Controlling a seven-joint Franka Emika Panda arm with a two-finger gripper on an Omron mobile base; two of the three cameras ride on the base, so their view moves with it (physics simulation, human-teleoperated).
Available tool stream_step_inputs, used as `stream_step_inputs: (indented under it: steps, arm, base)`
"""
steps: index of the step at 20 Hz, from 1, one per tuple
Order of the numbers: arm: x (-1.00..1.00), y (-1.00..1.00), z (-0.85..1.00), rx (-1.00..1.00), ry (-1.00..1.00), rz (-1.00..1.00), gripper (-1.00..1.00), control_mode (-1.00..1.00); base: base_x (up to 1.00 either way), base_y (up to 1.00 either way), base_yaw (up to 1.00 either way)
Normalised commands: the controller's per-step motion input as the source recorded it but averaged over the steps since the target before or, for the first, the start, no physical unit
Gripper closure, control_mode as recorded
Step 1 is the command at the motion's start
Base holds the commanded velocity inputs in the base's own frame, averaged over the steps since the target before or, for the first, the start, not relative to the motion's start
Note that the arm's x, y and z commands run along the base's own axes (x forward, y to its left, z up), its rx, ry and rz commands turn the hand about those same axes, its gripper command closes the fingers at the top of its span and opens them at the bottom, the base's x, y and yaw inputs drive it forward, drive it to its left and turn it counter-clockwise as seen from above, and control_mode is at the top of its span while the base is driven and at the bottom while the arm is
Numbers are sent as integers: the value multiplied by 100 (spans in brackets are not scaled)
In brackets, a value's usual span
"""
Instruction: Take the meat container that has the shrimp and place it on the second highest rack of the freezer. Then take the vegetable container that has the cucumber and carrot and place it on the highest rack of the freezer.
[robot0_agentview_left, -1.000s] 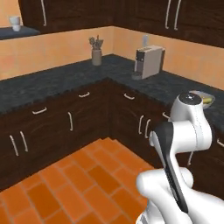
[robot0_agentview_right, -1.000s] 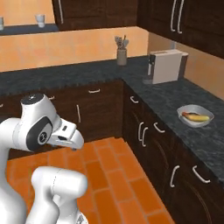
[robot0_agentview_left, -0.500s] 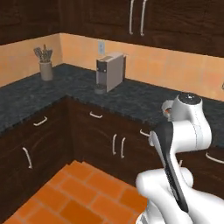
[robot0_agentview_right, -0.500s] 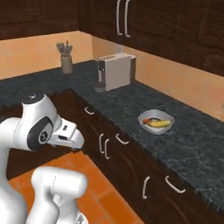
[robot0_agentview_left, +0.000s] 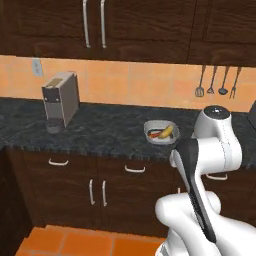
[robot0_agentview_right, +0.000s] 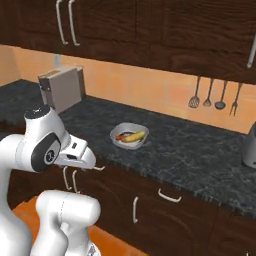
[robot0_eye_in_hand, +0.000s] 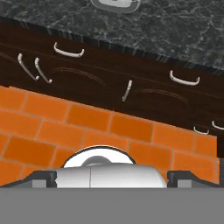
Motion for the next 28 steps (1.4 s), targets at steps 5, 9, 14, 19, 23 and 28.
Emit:
stream_step_inputs:
  steps: [5,9,14,19,23,28]
  arm:
    - [0,0,0,0,0,0,-100,100]
    - [0,0,0,0,0,0,-100,100]
    - [0,0,0,0,0,0,-100,100]
    - [0,0,0,0,0,0,-100,100]
    - [0,0,0,0,0,0,-100,100]
    - [0,0,0,0,0,0,-100,100]
  base:
    - [69,70,-58]
    - [60,76,-54]
    - [53,55,-41]
    - [61,64,-11]
    - [48,35,-3]
    - [13,0,0]
